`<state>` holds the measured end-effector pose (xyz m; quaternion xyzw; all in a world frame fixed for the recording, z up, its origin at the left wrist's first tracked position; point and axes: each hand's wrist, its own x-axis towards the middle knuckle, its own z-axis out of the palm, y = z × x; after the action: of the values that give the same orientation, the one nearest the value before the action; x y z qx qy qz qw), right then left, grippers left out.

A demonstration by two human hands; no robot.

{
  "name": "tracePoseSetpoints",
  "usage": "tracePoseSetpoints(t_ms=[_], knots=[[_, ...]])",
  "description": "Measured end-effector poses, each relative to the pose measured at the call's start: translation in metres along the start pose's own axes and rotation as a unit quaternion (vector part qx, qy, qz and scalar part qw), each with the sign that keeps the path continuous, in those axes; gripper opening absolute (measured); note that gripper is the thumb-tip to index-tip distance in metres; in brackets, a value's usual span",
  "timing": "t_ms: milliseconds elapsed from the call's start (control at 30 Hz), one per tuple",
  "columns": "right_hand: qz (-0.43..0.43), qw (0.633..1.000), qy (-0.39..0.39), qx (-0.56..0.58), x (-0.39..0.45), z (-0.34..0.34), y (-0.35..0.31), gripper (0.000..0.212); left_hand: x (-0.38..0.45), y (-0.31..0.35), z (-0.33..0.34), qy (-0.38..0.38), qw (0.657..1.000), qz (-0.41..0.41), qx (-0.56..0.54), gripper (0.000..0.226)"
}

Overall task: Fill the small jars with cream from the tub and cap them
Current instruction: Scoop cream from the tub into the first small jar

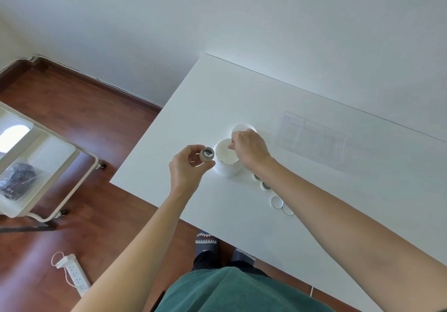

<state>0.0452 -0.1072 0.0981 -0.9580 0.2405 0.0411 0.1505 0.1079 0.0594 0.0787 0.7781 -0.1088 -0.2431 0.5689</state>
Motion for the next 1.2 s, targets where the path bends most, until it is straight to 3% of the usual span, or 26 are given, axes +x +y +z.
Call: tracePoseSetpoints(t_ms=[100, 233, 433, 800, 933, 1200], knots=[[0.02, 0.999, -0.025, 0.013, 0.003, 0.005, 0.0, 0.045, 0.001, 0.0, -0.001, -0.001, 1.0, -0.003, -0.001, 0.037], [0.061, 0.996, -0.032, 0.06, 0.004, 0.007, -0.002, 0.032, 0.002, 0.0, 0.0, -0.005, 1.0, -0.003, 0.0, 0.036], [0.128, 0.982, 0.005, 0.138, 0.003, 0.005, 0.008, 0.051, 0.003, -0.001, 0.002, -0.01, 1.0, -0.006, 0.004, 0.035], [0.276, 0.906, 0.03, 0.32, -0.003, -0.002, 0.036, 0.03, 0.004, -0.001, 0.004, -0.016, 0.999, 0.003, 0.029, 0.036], [0.29, 0.892, 0.045, 0.344, -0.004, -0.01, 0.043, 0.036, 0.006, 0.002, 0.008, -0.022, 0.998, 0.011, 0.052, 0.034], [0.259, 0.891, 0.081, 0.364, -0.009, -0.034, 0.042, 0.028, 0.011, 0.009, 0.024, -0.03, 0.996, 0.017, 0.076, 0.036]])
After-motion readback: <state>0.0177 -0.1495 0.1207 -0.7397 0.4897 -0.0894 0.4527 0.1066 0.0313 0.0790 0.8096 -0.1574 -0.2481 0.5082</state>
